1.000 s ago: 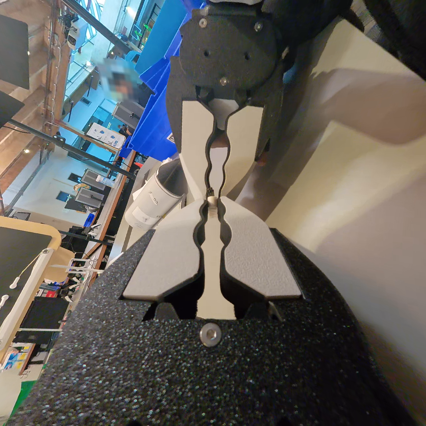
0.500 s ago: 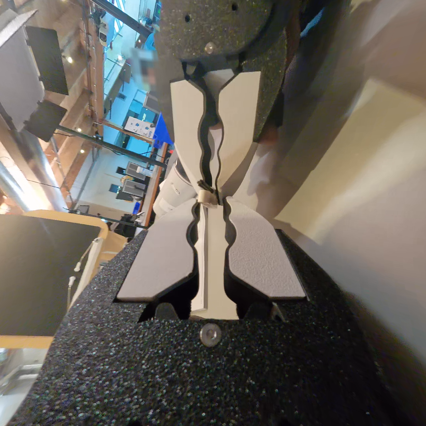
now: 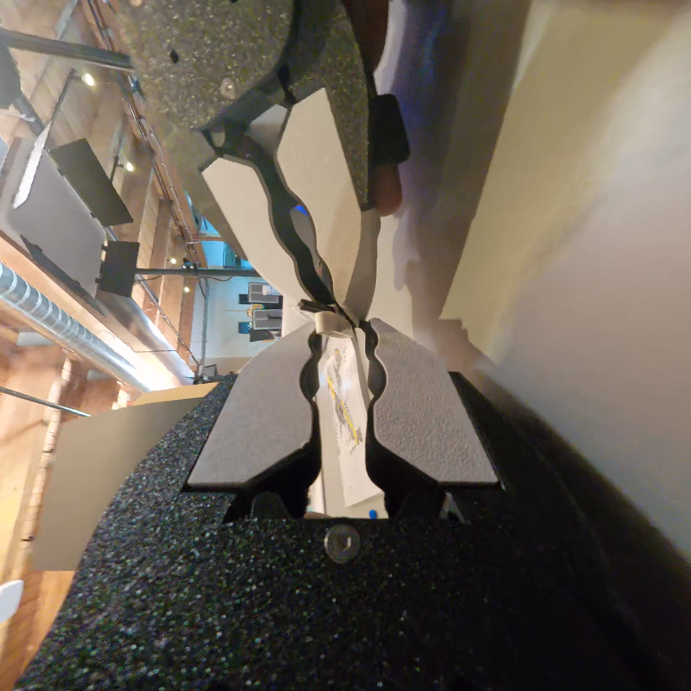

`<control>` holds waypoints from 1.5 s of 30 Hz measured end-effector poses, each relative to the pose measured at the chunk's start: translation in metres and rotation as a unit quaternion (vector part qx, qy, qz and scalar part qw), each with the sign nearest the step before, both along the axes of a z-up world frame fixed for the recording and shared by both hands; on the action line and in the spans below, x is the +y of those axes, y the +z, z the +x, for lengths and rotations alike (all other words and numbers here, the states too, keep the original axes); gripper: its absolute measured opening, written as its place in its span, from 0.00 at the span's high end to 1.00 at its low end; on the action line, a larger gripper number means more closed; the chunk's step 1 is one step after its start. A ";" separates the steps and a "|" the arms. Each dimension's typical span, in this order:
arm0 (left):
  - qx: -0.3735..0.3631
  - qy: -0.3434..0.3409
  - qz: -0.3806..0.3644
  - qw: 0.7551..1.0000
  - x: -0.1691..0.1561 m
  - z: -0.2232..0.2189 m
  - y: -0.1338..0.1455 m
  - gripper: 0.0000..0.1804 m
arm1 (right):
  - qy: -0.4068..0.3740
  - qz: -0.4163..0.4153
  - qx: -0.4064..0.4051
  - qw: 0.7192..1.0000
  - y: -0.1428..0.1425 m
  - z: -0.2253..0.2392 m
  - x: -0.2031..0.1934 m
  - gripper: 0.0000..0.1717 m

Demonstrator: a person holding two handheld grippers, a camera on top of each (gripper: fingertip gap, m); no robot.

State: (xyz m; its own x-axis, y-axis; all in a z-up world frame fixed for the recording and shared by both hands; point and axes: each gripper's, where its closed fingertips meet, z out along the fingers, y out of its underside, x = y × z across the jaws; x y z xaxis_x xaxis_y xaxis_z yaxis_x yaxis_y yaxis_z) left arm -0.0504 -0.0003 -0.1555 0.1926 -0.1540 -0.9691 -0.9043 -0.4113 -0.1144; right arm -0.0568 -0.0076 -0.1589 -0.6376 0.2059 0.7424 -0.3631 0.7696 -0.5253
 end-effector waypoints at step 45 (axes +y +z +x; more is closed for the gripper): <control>-0.326 0.073 0.047 0.941 -0.003 -0.025 0.004 0.95 | -0.091 -0.019 -0.003 0.996 0.002 -0.010 0.051 0.96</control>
